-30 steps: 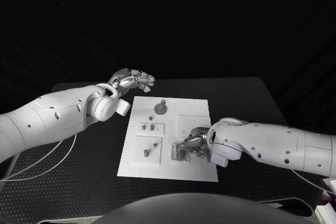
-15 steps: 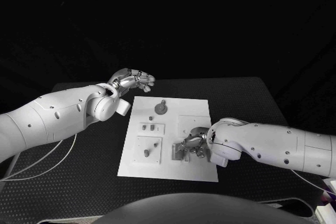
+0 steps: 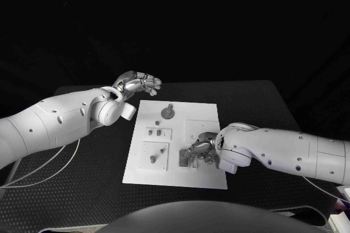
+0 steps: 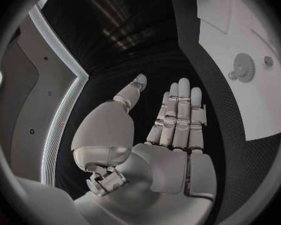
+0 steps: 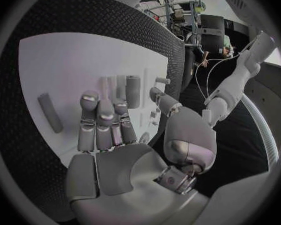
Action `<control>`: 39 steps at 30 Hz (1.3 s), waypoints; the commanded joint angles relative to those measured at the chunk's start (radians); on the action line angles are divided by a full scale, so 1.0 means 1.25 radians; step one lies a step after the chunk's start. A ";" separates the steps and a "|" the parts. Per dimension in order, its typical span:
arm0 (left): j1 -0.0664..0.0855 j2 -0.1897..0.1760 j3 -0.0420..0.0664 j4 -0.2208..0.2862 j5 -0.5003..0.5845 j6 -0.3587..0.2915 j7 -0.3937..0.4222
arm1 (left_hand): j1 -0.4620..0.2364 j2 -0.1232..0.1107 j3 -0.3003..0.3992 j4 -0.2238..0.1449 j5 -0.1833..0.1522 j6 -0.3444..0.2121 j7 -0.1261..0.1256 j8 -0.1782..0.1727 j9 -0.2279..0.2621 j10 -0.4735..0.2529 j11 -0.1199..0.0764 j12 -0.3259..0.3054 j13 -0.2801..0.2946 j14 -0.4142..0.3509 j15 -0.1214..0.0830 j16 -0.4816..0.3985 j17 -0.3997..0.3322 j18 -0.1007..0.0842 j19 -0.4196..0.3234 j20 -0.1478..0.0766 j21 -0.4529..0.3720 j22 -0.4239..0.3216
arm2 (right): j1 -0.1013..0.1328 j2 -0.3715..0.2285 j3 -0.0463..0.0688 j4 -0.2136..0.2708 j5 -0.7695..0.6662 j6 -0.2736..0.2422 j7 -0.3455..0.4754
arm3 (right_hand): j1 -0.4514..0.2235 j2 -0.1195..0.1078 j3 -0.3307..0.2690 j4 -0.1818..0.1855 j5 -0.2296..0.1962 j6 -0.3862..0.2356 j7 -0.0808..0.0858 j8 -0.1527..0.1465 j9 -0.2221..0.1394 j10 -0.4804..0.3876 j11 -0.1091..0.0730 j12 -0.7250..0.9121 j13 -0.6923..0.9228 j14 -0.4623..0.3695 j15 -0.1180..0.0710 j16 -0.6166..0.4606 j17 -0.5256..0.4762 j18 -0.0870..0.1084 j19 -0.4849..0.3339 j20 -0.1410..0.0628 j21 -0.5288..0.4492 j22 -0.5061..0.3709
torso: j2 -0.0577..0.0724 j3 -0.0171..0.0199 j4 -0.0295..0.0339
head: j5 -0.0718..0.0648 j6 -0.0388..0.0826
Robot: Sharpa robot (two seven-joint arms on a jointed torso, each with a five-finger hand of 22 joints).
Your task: Assemble the parts on the task board
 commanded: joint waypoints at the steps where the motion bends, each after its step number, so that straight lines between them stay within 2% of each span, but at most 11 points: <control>1: 0.001 0.001 0.001 0.002 0.003 0.007 0.005 | -0.005 -0.002 0.000 0.003 -0.002 -0.004 0.000 0.003 -0.001 -0.006 0.001 0.003 -0.001 0.002 0.005 -0.003 0.001 0.012 -0.004 0.004 -0.004 0.001 | -0.001 0.000 0.000 0.000 -0.014 0.006 0.010 | 0.003 -0.001 -0.005 0.000 -0.004 -0.004 0.004 -0.004 0.001 -0.005 0.001 -0.005 0.001 -0.006 -0.002 -0.005 0.001 0.023 -0.004 -0.001 0.003 -0.001 | 0.000 0.0004 -0.0003 | 0.000 0.000; 8: 0.001 0.001 0.001 0.001 0.003 0.008 0.005 | -0.005 -0.002 0.000 0.003 -0.002 -0.004 0.000 0.003 -0.001 -0.007 0.001 0.003 -0.001 0.002 0.005 -0.003 0.001 0.012 -0.005 0.004 -0.004 0.001 | -0.001 -0.016 0.000 0.009 -0.037 -0.022 0.055 | 0.012 0.005 -0.006 -0.002 -0.004 -0.004 0.004 -0.003 0.003 -0.005 0.000 -0.004 0.002 -0.007 -0.002 -0.005 0.001 0.023 -0.004 -0.002 0.004 -0.002 | 0.000 0.0010 -0.0003 | -0.002 0.000; 14: 0.001 0.000 0.001 -0.003 0.003 0.006 0.008 | -0.006 -0.001 0.000 0.003 -0.002 -0.004 0.000 0.003 -0.001 -0.007 0.001 0.003 -0.001 0.002 0.005 -0.004 0.002 0.012 -0.005 0.004 -0.004 0.001 | 0.000 -0.070 0.001 0.040 -0.038 -0.040 0.126 | 0.051 0.015 -0.007 -0.025 -0.004 -0.018 0.008 -0.007 0.005 -0.003 0.004 -0.002 0.003 -0.006 0.000 -0.004 0.001 0.023 -0.004 -0.005 0.006 -0.006 | -0.001 0.0016 -0.0004 | -0.003 0.000; 17: 0.001 -0.001 0.001 -0.003 0.003 0.004 0.010 | -0.006 -0.001 0.000 0.003 -0.002 -0.004 0.000 0.003 -0.001 -0.006 0.001 0.003 -0.001 0.002 0.005 -0.004 0.002 0.012 -0.005 0.004 -0.004 0.001 | 0.010 -0.105 0.006 0.058 -0.041 -0.040 0.149 | 0.071 0.020 -0.011 -0.036 -0.004 -0.019 0.008 -0.005 0.008 -0.001 0.004 0.000 0.003 -0.005 0.000 -0.004 0.001 0.023 -0.004 -0.005 0.007 -0.008 | -0.001 0.0006 -0.0022 | -0.004 0.000; 20: 0.001 -0.002 0.001 -0.003 0.003 0.003 0.010 | -0.005 -0.001 0.000 0.003 -0.002 -0.004 0.000 0.003 -0.001 -0.006 0.000 0.004 -0.001 0.003 0.005 -0.004 0.002 0.012 -0.005 0.004 -0.004 0.002 | 0.028 -0.139 0.006 0.074 -0.047 -0.035 0.154 | 0.092 0.028 -0.014 -0.048 -0.004 -0.017 0.007 -0.003 0.011 0.002 0.003 0.002 0.003 -0.003 0.000 -0.003 0.001 0.023 -0.001 -0.006 0.009 -0.010 | -0.001 0.0014 -0.0034 | -0.004 0.000; 23: 0.001 -0.002 0.001 -0.004 0.003 0.003 0.010 | -0.005 -0.001 0.000 0.003 -0.002 -0.003 0.000 0.004 -0.001 -0.006 0.000 0.004 -0.001 0.003 0.005 -0.004 0.003 0.013 -0.005 0.004 -0.004 0.002 | 0.043 -0.162 0.006 0.079 -0.059 -0.020 0.145 | 0.113 0.039 -0.020 -0.062 -0.004 -0.010 0.005 0.003 0.015 0.006 0.001 0.004 0.003 0.000 -0.002 -0.002 0.001 0.023 0.002 -0.007 0.011 -0.012 | -0.001 0.0020 -0.0038 | -0.006 0.000; 25: 0.001 -0.001 0.001 -0.003 0.003 0.004 0.010 | -0.005 -0.001 0.001 0.003 -0.002 -0.003 0.000 0.004 -0.001 -0.006 0.000 0.004 -0.001 0.003 0.005 -0.004 0.003 0.013 -0.005 0.004 -0.004 0.002 | 0.047 -0.181 0.006 0.082 -0.071 -0.005 0.132 | 0.131 0.049 -0.023 -0.075 -0.003 0.000 0.001 0.009 0.020 0.008 -0.002 0.004 0.002 0.002 -0.004 -0.002 0.001 0.023 0.003 -0.007 0.013 -0.014 | -0.001 0.0020 -0.0050 | -0.009 0.000; 28: 0.001 -0.001 0.001 -0.001 0.003 0.006 0.010 | -0.005 -0.001 0.001 0.003 -0.002 -0.003 0.000 0.004 -0.001 -0.006 0.000 0.004 -0.001 0.003 0.005 -0.004 0.003 0.013 -0.005 0.004 -0.004 0.002 | 0.047 -0.197 0.006 0.079 -0.080 0.013 0.110 | 0.140 0.057 -0.027 -0.082 -0.003 0.008 -0.002 0.014 0.024 0.011 -0.005 0.005 0.002 0.004 -0.006 -0.002 0.002 0.023 0.004 -0.005 0.014 -0.015 | 0.000 0.0013 -0.0025 | -0.013 0.000; 31: 0.001 -0.002 0.001 -0.001 0.003 0.007 0.009 | -0.005 -0.001 0.001 0.003 -0.002 -0.003 0.000 0.004 -0.001 -0.006 0.000 0.004 -0.001 0.003 0.005 -0.004 0.003 0.013 -0.004 0.004 -0.004 0.002 | 0.046 -0.209 0.005 0.077 -0.098 0.021 0.091 | 0.141 0.058 -0.027 -0.083 -0.003 0.009 -0.002 0.015 0.025 0.011 -0.005 0.005 0.001 0.004 -0.007 -0.001 0.002 0.023 0.004 -0.005 0.014 -0.015 | 0.001 0.0020 -0.0012 | -0.015 0.000; 34: 0.001 -0.004 0.000 0.000 0.003 0.007 0.009 | -0.005 -0.001 0.001 0.003 -0.002 -0.003 0.000 0.004 -0.001 -0.006 0.000 0.004 -0.001 0.003 0.005 -0.004 0.003 0.013 -0.004 0.004 -0.004 0.002 | 0.046 -0.217 0.005 0.078 -0.138 0.026 0.059 | 0.138 0.059 -0.031 -0.081 -0.004 0.010 -0.003 0.015 0.026 0.013 -0.006 0.004 0.001 0.009 -0.007 0.001 0.007 0.023 0.005 -0.004 0.015 -0.016 | 0.001 0.0028 -0.0019 | -0.015 0.000; 39: 0.001 -0.004 0.000 0.001 0.001 0.008 0.010 | -0.005 -0.002 0.001 0.003 -0.002 -0.002 0.000 0.004 -0.001 -0.006 0.000 0.004 -0.001 0.003 0.005 -0.004 0.004 0.013 -0.005 0.004 -0.004 0.002 | 0.045 -0.219 0.001 0.076 -0.162 0.032 0.029 | 0.124 0.055 -0.038 -0.070 -0.004 0.012 -0.004 0.016 0.028 0.015 -0.007 0.003 0.000 0.012 -0.008 0.002 0.009 0.023 0.006 -0.002 0.016 -0.018 | 0.000 0.0005 -0.0006 | -0.019 0.000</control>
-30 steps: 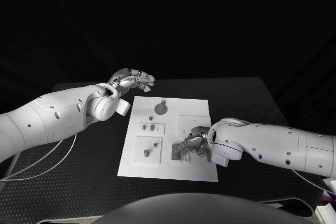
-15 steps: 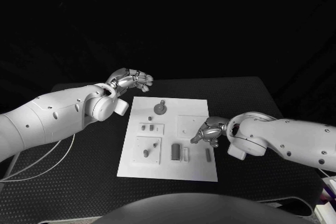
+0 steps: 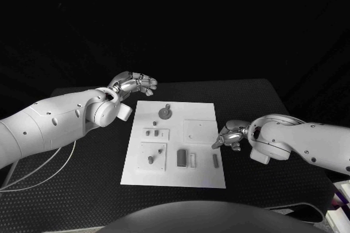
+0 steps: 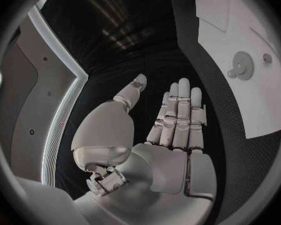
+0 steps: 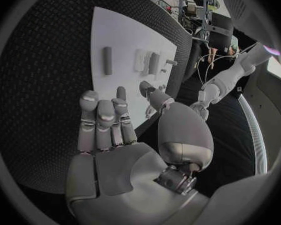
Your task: Assemble the parts on the task board
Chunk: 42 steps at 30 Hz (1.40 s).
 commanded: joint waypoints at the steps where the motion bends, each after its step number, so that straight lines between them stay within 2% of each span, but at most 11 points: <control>1: 0.001 0.001 0.001 0.004 0.001 0.008 0.009 | -0.005 -0.002 0.001 0.003 -0.002 -0.002 0.000 0.005 -0.001 -0.006 0.000 0.004 -0.001 0.003 0.005 -0.004 0.001 0.013 -0.002 0.001 -0.004 0.001 | -0.004 0.001 -0.002 -0.001 -0.059 0.028 -0.057 | -0.015 -0.005 -0.004 0.008 -0.004 0.007 -0.002 0.006 0.002 0.007 0.000 0.003 -0.001 0.007 0.000 0.001 0.002 0.024 0.003 0.002 0.004 -0.002 | 0.000 -0.0013 0.0011 | -0.003 0.000; 8: 0.001 0.001 0.001 0.006 0.001 0.008 0.009 | -0.005 -0.002 0.001 0.003 -0.002 -0.002 -0.001 0.005 -0.001 -0.005 0.000 0.005 -0.001 0.004 0.005 -0.004 0.001 0.013 -0.002 0.001 -0.004 0.001 | -0.025 0.015 -0.005 -0.010 -0.085 0.008 -0.083 | -0.028 -0.010 -0.003 0.025 -0.005 0.008 -0.003 0.006 0.005 0.010 -0.001 0.002 -0.002 0.014 -0.001 0.004 0.009 0.024 0.005 0.004 0.006 -0.004 | 0.000 -0.0016 0.0028 | -0.005 0.000; 11: 0.001 0.000 0.001 0.006 0.001 0.008 0.009 | -0.006 -0.002 0.000 0.003 -0.002 -0.002 -0.001 0.005 -0.001 -0.005 0.000 0.005 -0.001 0.004 0.005 -0.004 0.002 0.013 -0.002 0.001 -0.004 0.001 | -0.030 0.018 -0.007 -0.012 -0.086 0.017 -0.093 | -0.032 -0.011 -0.003 0.029 -0.005 0.009 -0.004 0.007 0.006 0.012 -0.002 0.002 -0.002 0.017 -0.002 0.007 0.012 0.024 0.006 0.004 0.007 -0.004 | 0.000 -0.0014 0.0042 | -0.005 0.000; 17: 0.001 -0.002 0.001 0.006 0.000 0.007 0.008 | -0.006 -0.002 0.000 0.003 -0.002 -0.002 -0.001 0.005 -0.001 -0.005 0.000 0.005 -0.001 0.004 0.005 -0.004 0.002 0.012 -0.002 0.001 -0.004 0.001 | -0.041 0.023 -0.010 -0.012 -0.086 0.027 -0.101 | -0.038 -0.011 -0.003 0.034 -0.005 0.010 -0.005 0.007 0.007 0.013 -0.002 0.003 -0.002 0.019 -0.002 0.008 0.014 0.024 0.006 0.005 0.009 -0.005 | 0.000 -0.0023 0.0028 | -0.004 0.000; 21: 0.001 -0.002 0.001 0.007 0.000 0.008 0.008 | -0.006 -0.002 0.000 0.004 -0.002 -0.002 -0.001 0.005 -0.001 -0.005 0.000 0.005 -0.001 0.004 0.004 -0.004 0.002 0.012 -0.002 0.001 -0.004 0.001 | -0.048 0.028 -0.011 -0.010 -0.084 0.027 -0.100 | -0.042 -0.011 -0.004 0.037 -0.005 0.011 -0.005 0.007 0.008 0.013 -0.002 0.002 -0.002 0.020 -0.003 0.008 0.015 0.024 0.006 0.005 0.009 -0.005 | 0.000 -0.0015 0.0024 | -0.004 0.000; 32: 0.001 -0.003 0.001 0.007 0.000 0.008 0.009 | -0.007 -0.002 0.000 0.004 -0.002 -0.002 -0.001 0.005 -0.001 -0.005 0.000 0.005 -0.001 0.004 0.004 -0.005 0.003 0.012 -0.002 0.001 -0.004 0.002 | -0.064 0.044 -0.013 -0.016 -0.080 0.027 -0.101 | -0.048 -0.013 -0.005 0.040 -0.005 0.012 -0.006 0.007 0.009 0.014 -0.003 0.002 -0.002 0.021 -0.003 0.009 0.016 0.024 0.006 0.005 0.010 -0.006 | 0.000 -0.0017 0.0018 | -0.002 0.000; 42: 0.001 -0.005 0.001 0.008 0.000 0.009 0.008 | -0.007 -0.002 0.000 0.004 -0.003 -0.002 -0.001 0.006 -0.002 -0.005 0.000 0.005 -0.001 0.004 0.004 -0.005 0.004 0.012 -0.002 0.001 -0.004 0.002 | -0.079 0.063 -0.014 -0.023 -0.164 0.022 -0.106 | -0.046 -0.006 -0.002 0.039 -0.005 0.018 -0.008 0.009 0.011 0.016 -0.005 0.003 -0.002 0.027 -0.005 0.013 0.023 0.024 0.006 0.005 0.013 -0.006 | 0.000 -0.0017 0.0031 | -0.001 0.000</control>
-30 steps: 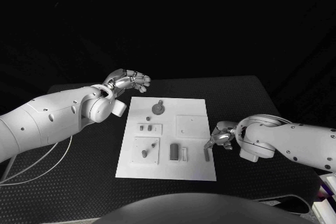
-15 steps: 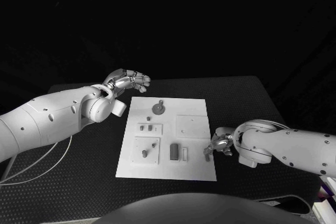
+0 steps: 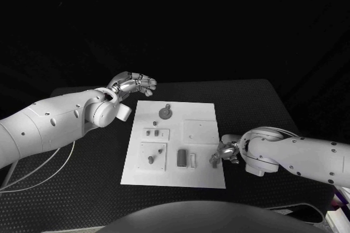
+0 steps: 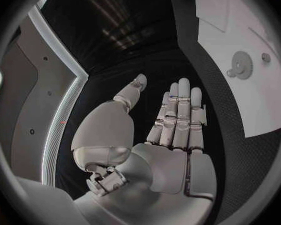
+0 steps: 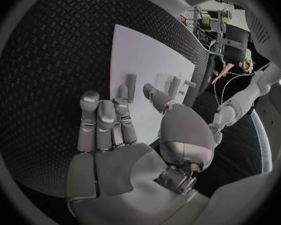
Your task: Assemble the parts on the task board
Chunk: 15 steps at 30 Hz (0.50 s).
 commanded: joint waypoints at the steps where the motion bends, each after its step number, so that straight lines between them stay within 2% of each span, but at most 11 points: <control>1: 0.001 0.000 0.001 0.002 0.000 0.009 0.008 | -0.007 -0.003 0.000 0.004 -0.003 -0.002 -0.001 0.003 -0.001 -0.005 0.000 0.005 -0.001 0.001 0.002 -0.005 0.001 0.012 -0.002 0.001 -0.004 0.001 | -0.012 0.010 -0.005 -0.006 -0.073 0.008 -0.011 | -0.003 0.005 0.002 0.001 -0.005 0.001 0.002 -0.004 -0.005 0.005 0.000 0.003 -0.001 0.009 -0.001 0.006 0.002 0.018 0.003 0.001 0.005 -0.001 | 0.000 -0.0001 0.0002 | 0.000 0.000; 9: 0.001 0.000 0.001 0.003 0.000 0.012 0.007 | -0.007 -0.002 0.000 0.004 -0.003 -0.003 -0.001 0.003 -0.001 -0.006 0.000 0.005 -0.001 0.001 0.001 -0.005 0.001 0.012 -0.002 0.001 -0.004 0.001 | -0.029 0.033 -0.006 -0.027 -0.128 -0.002 -0.017 | -0.004 0.011 0.002 -0.002 -0.005 0.006 0.000 -0.002 -0.004 0.009 -0.002 0.003 -0.002 0.015 -0.003 0.009 0.007 0.018 0.005 0.001 0.008 -0.001 | 0.000 -0.0002 -0.0001 | 0.000 0.000; 15: 0.001 -0.001 0.001 0.004 0.000 0.013 0.005 | -0.008 -0.002 0.000 0.005 -0.003 -0.003 0.000 0.003 -0.001 -0.006 0.000 0.005 -0.001 0.002 0.001 -0.005 0.002 0.012 -0.002 0.001 -0.004 0.001 | -0.034 0.042 -0.006 -0.031 -0.151 0.000 -0.018 | -0.004 0.016 0.002 -0.004 -0.005 0.008 -0.001 -0.002 -0.003 0.011 -0.003 0.003 -0.002 0.018 -0.004 0.010 0.009 0.018 0.006 0.001 0.010 -0.002 | 0.000 0.0001 0.0003 | 0.001 0.000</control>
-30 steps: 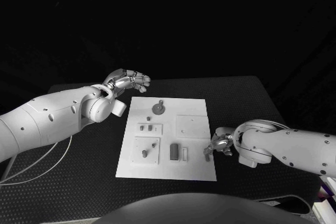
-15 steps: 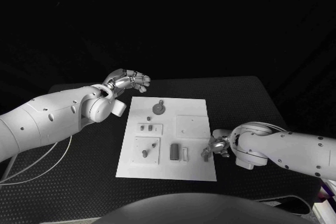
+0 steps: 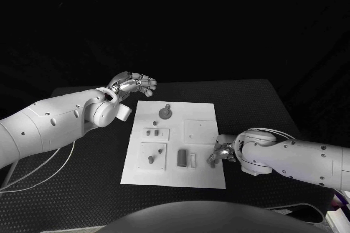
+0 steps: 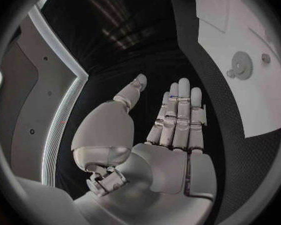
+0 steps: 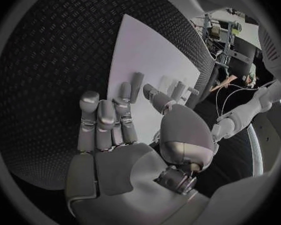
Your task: Assemble the parts on the task board
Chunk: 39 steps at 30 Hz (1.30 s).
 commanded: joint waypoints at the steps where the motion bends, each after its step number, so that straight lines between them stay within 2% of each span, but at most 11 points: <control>1: 0.001 0.000 0.001 0.002 0.000 0.011 0.006 | -0.008 -0.002 0.000 0.005 -0.003 -0.003 0.000 0.003 -0.001 -0.006 0.000 0.005 -0.001 0.002 0.001 -0.005 0.001 0.012 -0.002 0.001 -0.004 0.001 | -0.015 0.008 -0.010 -0.009 -0.053 0.011 -0.016 | 0.002 0.010 0.002 -0.005 -0.005 -0.012 0.007 -0.096 -0.041 0.005 -0.003 0.003 -0.001 0.007 -0.001 0.003 0.001 0.017 0.005 -0.001 0.005 -0.001 | 0.000 0.0000 0.0003 | 0.000 0.000; 4: 0.001 0.000 0.001 0.003 0.000 0.012 0.005 | -0.008 -0.002 0.000 0.005 -0.003 -0.003 0.000 0.003 -0.001 -0.006 0.000 0.005 -0.001 0.002 0.001 -0.005 0.002 0.012 -0.002 0.001 -0.004 0.001 | -0.016 0.010 -0.010 -0.008 -0.082 0.015 -0.016 | 0.002 0.011 0.002 -0.006 -0.005 -0.012 0.007 -0.096 -0.040 0.006 -0.004 0.003 -0.002 0.007 -0.002 0.003 0.001 0.017 0.005 -0.001 0.005 -0.001 | 0.000 -0.0005 -0.0001 | 0.001 0.000; 9: 0.001 -0.001 0.001 0.003 -0.001 0.012 0.004 | -0.008 -0.002 0.000 0.005 -0.003 -0.003 0.000 0.004 -0.001 -0.006 0.000 0.005 -0.001 0.002 0.001 -0.006 0.002 0.012 -0.002 0.001 -0.004 0.002 | -0.018 0.011 -0.010 -0.003 -0.117 0.019 -0.017 | 0.021 0.011 0.015 -0.025 -0.005 -0.012 0.006 -0.098 -0.040 0.007 -0.004 0.000 -0.002 0.007 -0.003 0.000 -0.001 0.017 0.004 -0.001 0.006 -0.004 | 0.000 -0.0006 -0.0001 | 0.000 0.000; 14: 0.001 -0.001 0.001 0.003 -0.001 0.012 0.003 | -0.008 -0.002 0.000 0.005 -0.003 -0.003 0.000 0.004 -0.001 -0.006 0.000 0.006 -0.001 0.002 0.001 -0.006 0.002 0.012 -0.002 0.001 -0.004 0.002 | -0.020 0.009 -0.011 0.007 -0.122 0.019 -0.017 | 0.053 0.010 0.032 -0.054 -0.004 -0.013 0.007 -0.101 -0.041 0.007 -0.004 -0.002 -0.002 0.003 -0.002 -0.005 -0.006 0.017 0.002 -0.002 0.007 -0.006 | -0.001 -0.0007 0.0000 | -0.001 0.000; 22: 0.001 -0.002 0.001 0.003 -0.003 0.011 0.003 | -0.008 -0.002 0.000 0.005 -0.003 -0.003 0.000 0.004 -0.001 -0.006 0.000 0.006 -0.001 0.002 0.001 -0.006 0.003 0.012 -0.002 0.001 -0.004 0.002 | -0.020 0.005 -0.011 0.021 -0.119 0.000 -0.010 | 0.091 0.021 0.046 -0.096 0.004 -0.012 0.011 -0.110 -0.046 0.006 0.000 -0.007 -0.002 -0.004 0.002 -0.016 -0.014 0.017 -0.004 0.006 0.008 -0.011 | 0.000 -0.0004 -0.0001 | -0.001 0.000; 27: 0.001 -0.003 0.001 0.004 -0.003 0.011 0.002 | -0.008 -0.002 0.001 0.005 -0.003 -0.003 0.000 0.004 -0.001 -0.006 0.000 0.006 -0.001 0.002 0.001 -0.006 0.003 0.012 -0.003 0.001 -0.004 0.002 | -0.020 -0.004 -0.011 0.028 -0.097 -0.011 -0.004 | 0.105 0.037 0.054 -0.111 0.059 -0.015 0.014 -0.119 -0.051 0.003 0.004 -0.010 -0.001 -0.012 0.006 -0.025 -0.022 0.017 -0.008 0.011 0.008 -0.016 | -0.001 -0.0003 -0.0004 | 0.000 0.000; 28: 0.001 -0.003 0.001 0.004 -0.003 0.010 0.002 | -0.008 -0.002 0.001 0.005 -0.003 -0.003 0.000 0.004 -0.001 -0.006 0.000 0.006 -0.001 0.002 0.001 -0.006 0.003 0.012 -0.003 0.001 -0.004 0.002 | -0.020 -0.005 -0.011 0.029 -0.092 -0.014 -0.003 | 0.106 0.042 0.055 -0.113 0.080 -0.019 0.016 -0.123 -0.054 0.003 0.006 -0.010 0.000 -0.013 0.007 -0.026 -0.023 0.017 -0.009 0.012 0.009 -0.017 | -0.001 -0.0003 -0.0005 | 0.000 0.000; 30: 0.001 -0.002 0.001 0.004 -0.003 0.011 0.002 | -0.008 -0.002 0.001 0.005 -0.003 -0.004 0.000 0.004 -0.002 -0.006 0.000 0.006 -0.001 0.002 0.001 -0.006 0.003 0.012 -0.003 0.001 -0.004 0.002 | -0.020 -0.011 -0.010 0.032 -0.067 -0.022 -0.001 | 0.106 0.047 0.058 -0.112 0.102 -0.021 0.018 -0.128 -0.059 0.004 0.007 -0.011 0.000 -0.014 0.009 -0.028 -0.024 0.017 -0.011 0.013 0.010 -0.019 | -0.001 -0.0004 -0.0008 | 0.000 0.000; 32: 0.001 -0.002 0.001 0.004 -0.004 0.011 0.002 | -0.008 -0.002 0.001 0.005 -0.003 -0.004 0.000 0.004 -0.002 -0.006 0.000 0.006 -0.001 0.002 0.001 -0.006 0.003 0.012 -0.003 0.001 -0.004 0.002 | -0.020 -0.017 -0.010 0.037 -0.045 -0.030 -0.001 | 0.098 0.057 0.069 -0.103 0.148 -0.018 0.019 -0.131 -0.065 0.005 0.008 -0.011 0.000 -0.011 0.011 -0.029 -0.022 0.017 -0.010 0.015 0.012 -0.022 | -0.001 -0.0006 -0.0010 | 0.000 0.000; 35: 0.001 -0.002 0.001 0.003 -0.004 0.011 0.002 | -0.008 -0.002 0.001 0.005 -0.003 -0.004 0.000 0.004 -0.002 -0.006 0.000 0.006 -0.001 0.003 0.001 -0.006 0.004 0.012 -0.003 0.001 -0.004 0.002 | -0.017 -0.022 -0.010 0.043 -0.021 -0.038 -0.001 | 0.091 0.061 0.072 -0.100 0.168 -0.015 0.018 -0.131 -0.068 0.007 0.008 -0.011 0.000 -0.008 0.010 -0.028 -0.020 0.017 -0.010 0.016 0.014 -0.024 | -0.001 -0.0003 -0.0007 | 0.000 0.000; 39: 0.001 -0.002 0.001 0.003 -0.004 0.011 0.002 | -0.008 -0.002 0.001 0.005 -0.003 -0.004 0.000 0.004 -0.002 -0.006 0.000 0.006 -0.002 0.003 0.001 -0.006 0.004 0.012 -0.003 0.001 -0.004 0.002 | -0.003 -0.024 -0.010 0.049 0.011 -0.046 -0.001 | 0.081 0.063 0.073 -0.097 0.190 -0.010 0.017 -0.131 -0.071 0.010 0.007 -0.011 0.000 -0.002 0.009 -0.026 -0.015 0.017 -0.008 0.016 0.017 -0.026 | 0.000 -0.0001 -0.0005 | 0.000 0.000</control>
